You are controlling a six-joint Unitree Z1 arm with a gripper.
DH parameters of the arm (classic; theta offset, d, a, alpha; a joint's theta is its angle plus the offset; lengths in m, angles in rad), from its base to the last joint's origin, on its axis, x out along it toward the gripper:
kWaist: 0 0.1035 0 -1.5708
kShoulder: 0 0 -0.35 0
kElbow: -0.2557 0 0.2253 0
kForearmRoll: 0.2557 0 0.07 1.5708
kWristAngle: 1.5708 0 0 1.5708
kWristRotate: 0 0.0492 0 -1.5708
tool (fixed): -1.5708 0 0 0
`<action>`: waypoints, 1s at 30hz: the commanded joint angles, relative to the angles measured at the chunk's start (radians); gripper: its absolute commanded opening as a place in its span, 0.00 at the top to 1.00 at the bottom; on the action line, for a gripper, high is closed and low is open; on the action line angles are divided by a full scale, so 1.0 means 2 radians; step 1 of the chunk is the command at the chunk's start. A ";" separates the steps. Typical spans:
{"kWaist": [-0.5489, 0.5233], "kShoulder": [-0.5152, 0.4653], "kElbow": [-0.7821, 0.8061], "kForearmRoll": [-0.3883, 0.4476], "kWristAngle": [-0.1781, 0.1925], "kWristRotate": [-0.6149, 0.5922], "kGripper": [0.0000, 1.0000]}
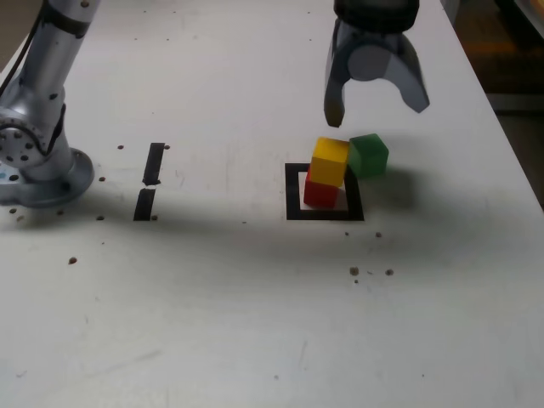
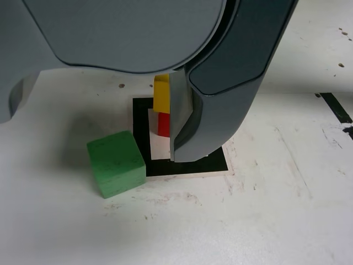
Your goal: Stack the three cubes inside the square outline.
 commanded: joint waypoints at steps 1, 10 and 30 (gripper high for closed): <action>-0.002 0.003 0.001 -0.001 -0.001 -0.003 0.04; -0.007 0.010 0.001 -0.008 0.000 -0.011 0.04; -0.012 0.033 -0.012 -0.018 -0.011 -0.009 0.04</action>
